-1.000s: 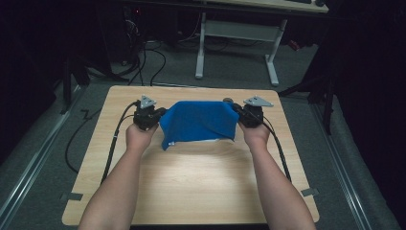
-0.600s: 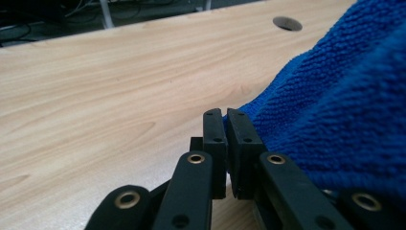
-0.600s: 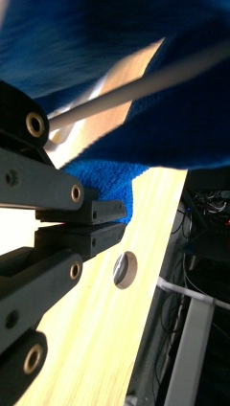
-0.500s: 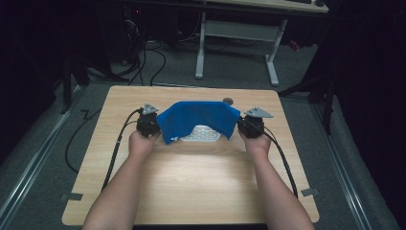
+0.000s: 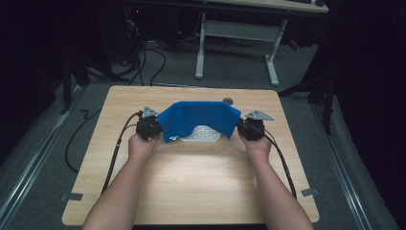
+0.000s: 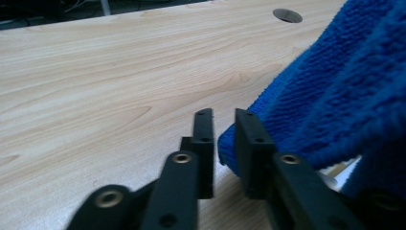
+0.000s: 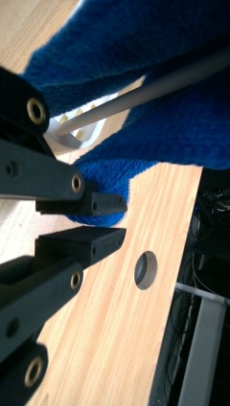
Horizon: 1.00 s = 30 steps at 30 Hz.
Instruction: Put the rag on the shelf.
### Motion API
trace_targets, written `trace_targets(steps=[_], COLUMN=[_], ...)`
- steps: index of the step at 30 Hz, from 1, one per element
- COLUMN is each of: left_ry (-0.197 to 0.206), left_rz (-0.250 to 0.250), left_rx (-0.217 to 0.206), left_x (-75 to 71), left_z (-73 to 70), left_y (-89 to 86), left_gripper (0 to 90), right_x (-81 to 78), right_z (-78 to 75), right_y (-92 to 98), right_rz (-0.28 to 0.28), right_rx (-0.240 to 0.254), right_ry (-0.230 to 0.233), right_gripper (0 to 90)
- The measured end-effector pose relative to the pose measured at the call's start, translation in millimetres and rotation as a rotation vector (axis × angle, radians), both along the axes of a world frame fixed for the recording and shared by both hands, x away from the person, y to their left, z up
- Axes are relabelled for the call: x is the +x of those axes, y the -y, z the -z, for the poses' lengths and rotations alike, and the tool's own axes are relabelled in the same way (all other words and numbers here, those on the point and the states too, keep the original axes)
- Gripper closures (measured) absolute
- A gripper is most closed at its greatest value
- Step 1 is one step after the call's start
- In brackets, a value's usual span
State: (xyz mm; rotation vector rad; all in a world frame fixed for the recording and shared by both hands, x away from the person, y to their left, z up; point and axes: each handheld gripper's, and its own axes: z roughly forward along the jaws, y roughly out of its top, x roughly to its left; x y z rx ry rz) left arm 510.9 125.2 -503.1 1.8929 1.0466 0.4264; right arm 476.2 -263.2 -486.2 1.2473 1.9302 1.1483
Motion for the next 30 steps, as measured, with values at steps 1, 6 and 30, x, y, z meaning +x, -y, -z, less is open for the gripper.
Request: trace_targets(steps=[1, 6, 30], left_ry=[-0.007, 0.012, 0.057], left_rz=[-0.012, -0.034, -0.125], left_rx=[-0.001, -0.004, 0.022], left_x=[-0.7, -4.4, -21.6], left_z=[0.1, 0.1, -1.5], left_y=[-2.4, -9.2, -34.6], left_gripper=[72.5, 69.2, 62.0], right_x=[-0.4, -1.9, -15.1], right_z=[0.6, 2.2, 0.3], right_y=[0.1, 1.8, 16.8], right_rz=[0.003, 0.020, 0.048], right_rx=[-0.002, 0.002, -0.043], right_ry=[-0.008, -0.009, 0.003], right_gripper=[76.9, 72.9, 69.0])
